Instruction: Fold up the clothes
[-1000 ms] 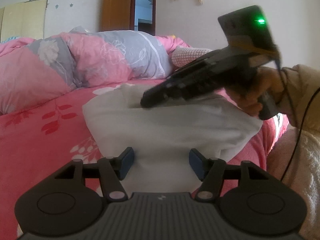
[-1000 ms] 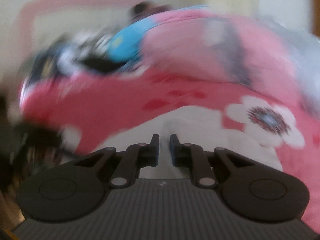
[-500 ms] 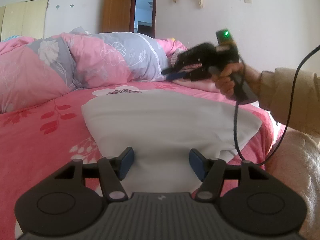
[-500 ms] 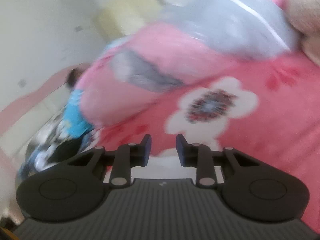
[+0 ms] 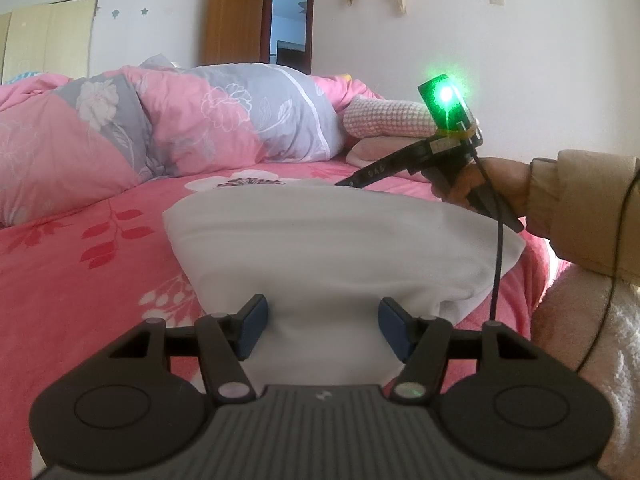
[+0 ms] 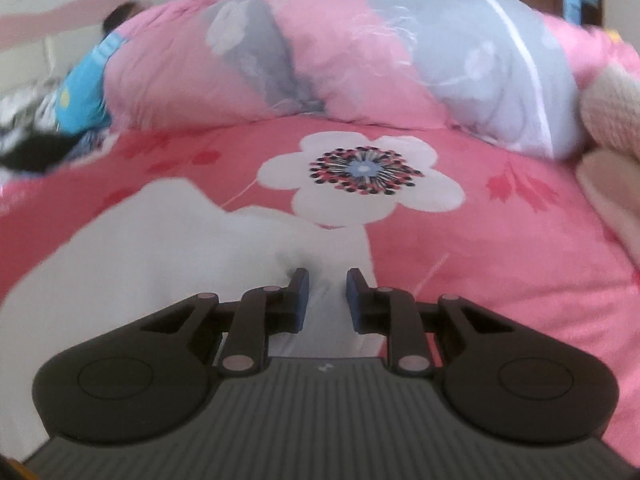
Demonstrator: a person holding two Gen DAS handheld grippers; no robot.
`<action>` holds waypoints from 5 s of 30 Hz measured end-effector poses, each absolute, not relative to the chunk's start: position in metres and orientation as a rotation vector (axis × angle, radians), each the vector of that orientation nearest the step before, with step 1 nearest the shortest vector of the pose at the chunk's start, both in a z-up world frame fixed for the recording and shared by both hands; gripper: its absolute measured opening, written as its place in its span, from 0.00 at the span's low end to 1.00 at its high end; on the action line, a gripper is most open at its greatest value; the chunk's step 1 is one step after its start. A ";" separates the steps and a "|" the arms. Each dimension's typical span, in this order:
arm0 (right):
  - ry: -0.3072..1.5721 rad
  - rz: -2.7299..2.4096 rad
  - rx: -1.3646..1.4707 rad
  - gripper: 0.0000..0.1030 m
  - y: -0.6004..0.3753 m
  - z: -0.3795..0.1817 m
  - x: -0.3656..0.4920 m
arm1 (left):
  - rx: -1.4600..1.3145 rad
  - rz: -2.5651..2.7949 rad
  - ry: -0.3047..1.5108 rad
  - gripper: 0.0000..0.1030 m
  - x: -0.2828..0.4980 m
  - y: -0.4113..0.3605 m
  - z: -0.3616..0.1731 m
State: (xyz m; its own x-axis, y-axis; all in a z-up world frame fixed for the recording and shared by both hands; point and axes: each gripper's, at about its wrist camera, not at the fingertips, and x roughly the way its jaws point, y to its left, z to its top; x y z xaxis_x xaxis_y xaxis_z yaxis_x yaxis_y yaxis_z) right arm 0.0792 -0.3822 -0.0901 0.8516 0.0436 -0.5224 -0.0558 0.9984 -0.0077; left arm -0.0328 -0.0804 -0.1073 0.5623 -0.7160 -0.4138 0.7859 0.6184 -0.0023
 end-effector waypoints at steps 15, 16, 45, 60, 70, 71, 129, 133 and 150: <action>0.525 0.071 -0.176 0.19 -0.366 -0.090 0.063 | 0.194 -0.885 0.403 0.61 -0.033 -0.080 -0.107; 0.509 0.090 -0.176 0.19 -0.363 -0.087 0.062 | 0.195 -0.884 0.403 0.62 -0.033 -0.080 -0.107; 0.510 0.307 -0.015 0.07 -0.337 -0.083 0.064 | 0.212 -0.874 0.405 0.65 -0.036 -0.085 -0.106; 0.486 0.390 0.179 0.09 -0.350 -0.084 0.059 | 0.072 -0.847 0.372 0.63 -0.009 -0.071 -0.057; 0.414 0.389 -0.028 0.16 -0.330 -0.081 0.034 | 0.269 -0.833 0.400 0.61 0.103 -0.182 -0.040; 0.408 0.391 -0.062 0.21 -0.327 -0.082 0.030 | 0.282 -0.833 0.431 0.61 0.108 -0.188 -0.047; 0.498 0.295 0.140 0.09 -0.384 -0.089 0.123 | 0.096 -0.799 0.598 0.61 0.141 -0.170 -0.084; 0.426 0.221 0.141 0.08 -0.397 -0.078 0.116 | 0.110 -0.808 0.574 0.61 0.141 -0.177 -0.073; 0.494 -0.047 0.384 0.13 -0.461 -0.102 0.123 | 0.224 -0.805 0.631 0.62 0.151 -0.199 -0.086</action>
